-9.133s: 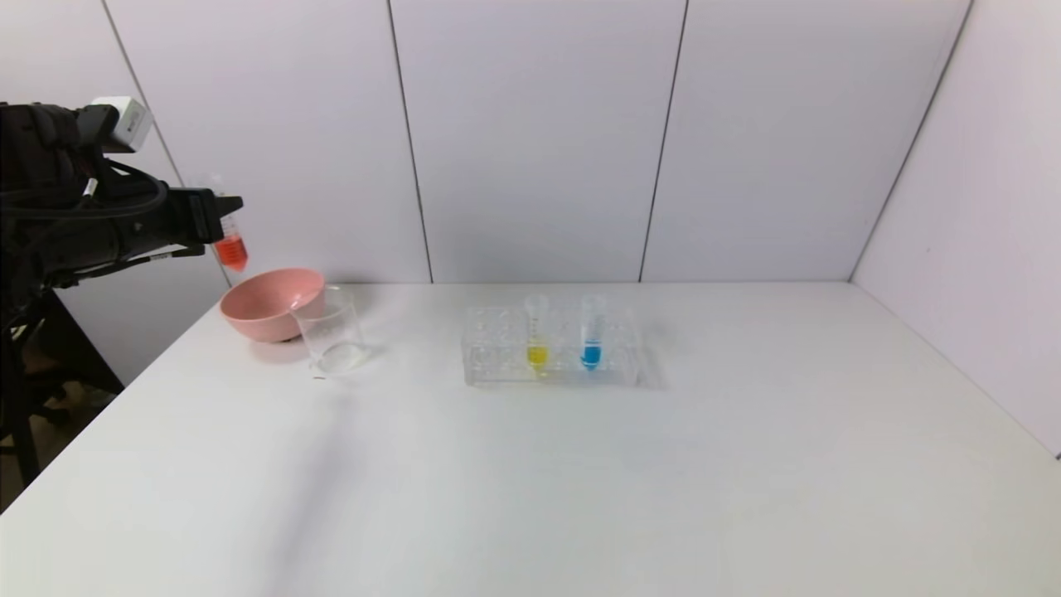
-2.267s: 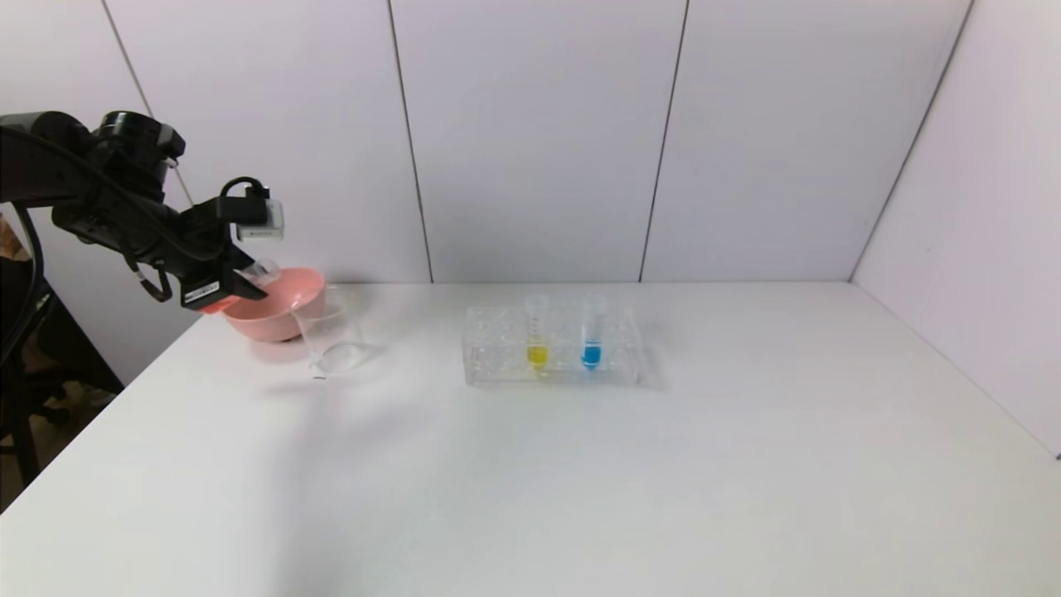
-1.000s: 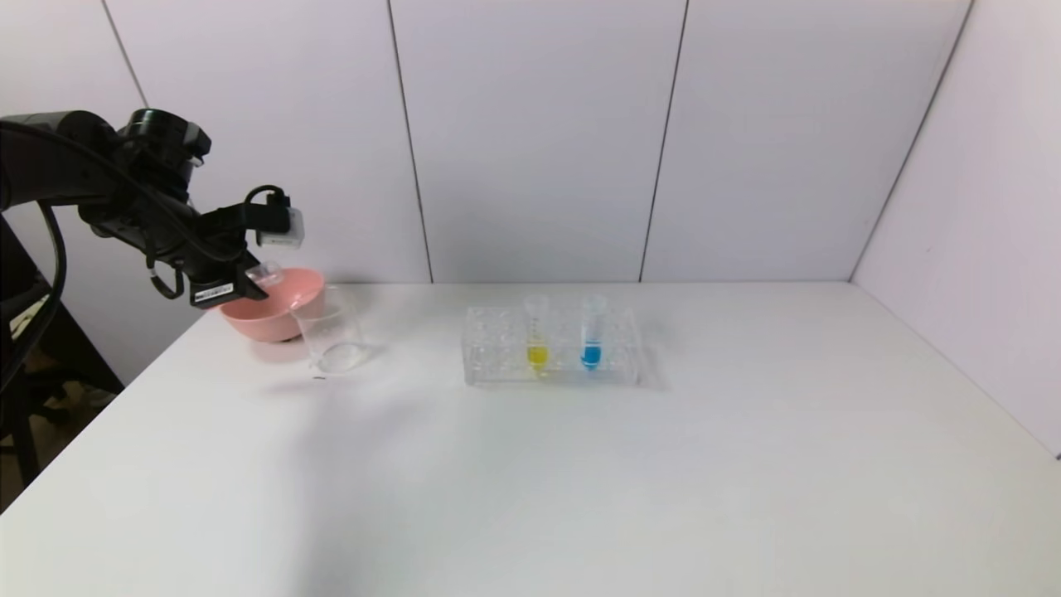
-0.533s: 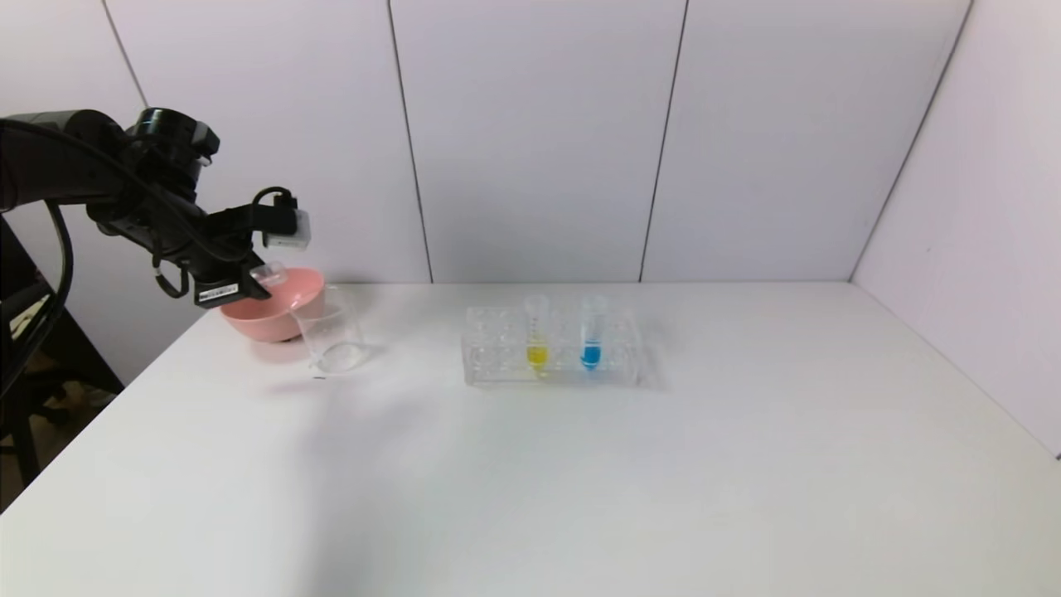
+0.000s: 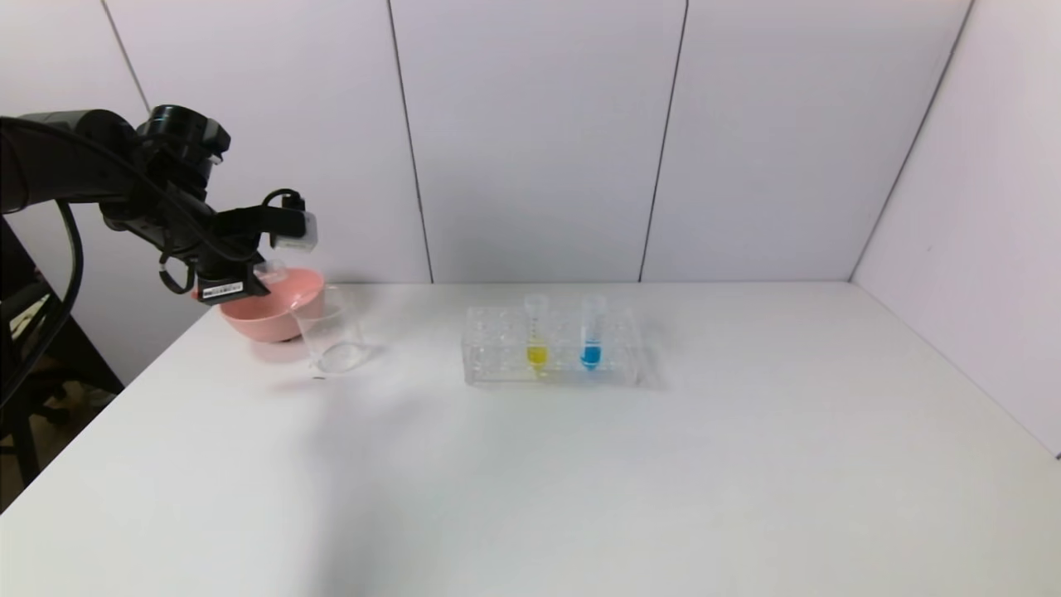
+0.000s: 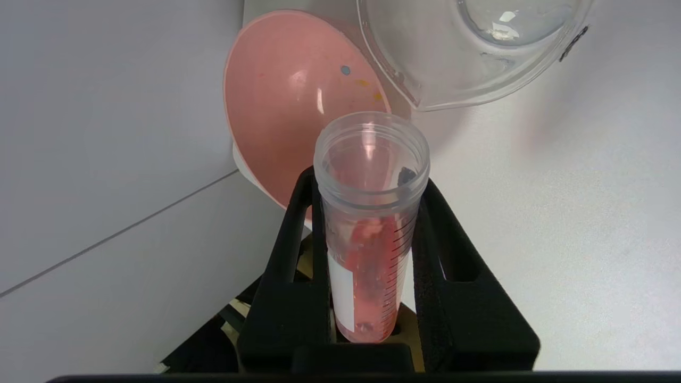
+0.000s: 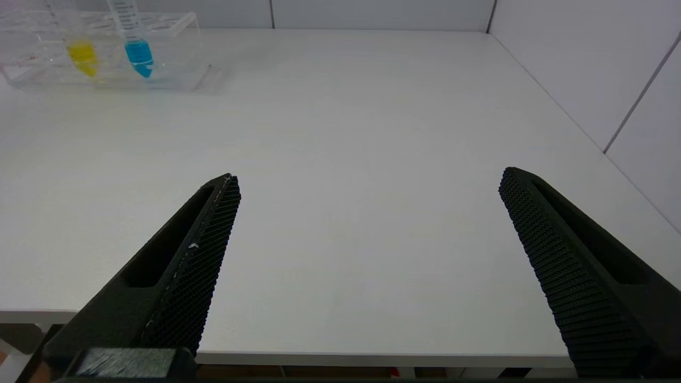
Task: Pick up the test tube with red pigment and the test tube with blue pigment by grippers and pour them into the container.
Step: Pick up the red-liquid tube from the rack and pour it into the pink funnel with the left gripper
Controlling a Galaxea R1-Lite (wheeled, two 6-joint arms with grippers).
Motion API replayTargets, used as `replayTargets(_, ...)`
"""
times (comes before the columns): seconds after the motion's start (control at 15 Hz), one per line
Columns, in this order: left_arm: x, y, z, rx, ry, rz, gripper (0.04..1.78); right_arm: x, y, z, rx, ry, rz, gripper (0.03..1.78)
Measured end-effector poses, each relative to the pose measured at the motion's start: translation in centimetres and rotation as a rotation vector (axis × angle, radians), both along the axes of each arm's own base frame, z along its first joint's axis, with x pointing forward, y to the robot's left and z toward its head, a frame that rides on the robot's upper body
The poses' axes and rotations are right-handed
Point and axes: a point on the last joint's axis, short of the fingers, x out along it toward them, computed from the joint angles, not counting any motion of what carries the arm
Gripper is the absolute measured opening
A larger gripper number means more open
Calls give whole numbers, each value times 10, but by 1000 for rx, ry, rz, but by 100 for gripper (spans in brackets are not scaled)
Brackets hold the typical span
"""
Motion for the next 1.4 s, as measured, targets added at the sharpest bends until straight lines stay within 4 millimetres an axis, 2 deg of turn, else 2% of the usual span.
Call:
replayTargets(0.73, 4, -12, -1, 97, -11, 23, 46, 0, 0, 0, 0, 0, 0, 177)
replayTargets(1.4, 6, -17, -3, 95, -12, 12, 46, 0, 0, 0, 0, 0, 0, 177)
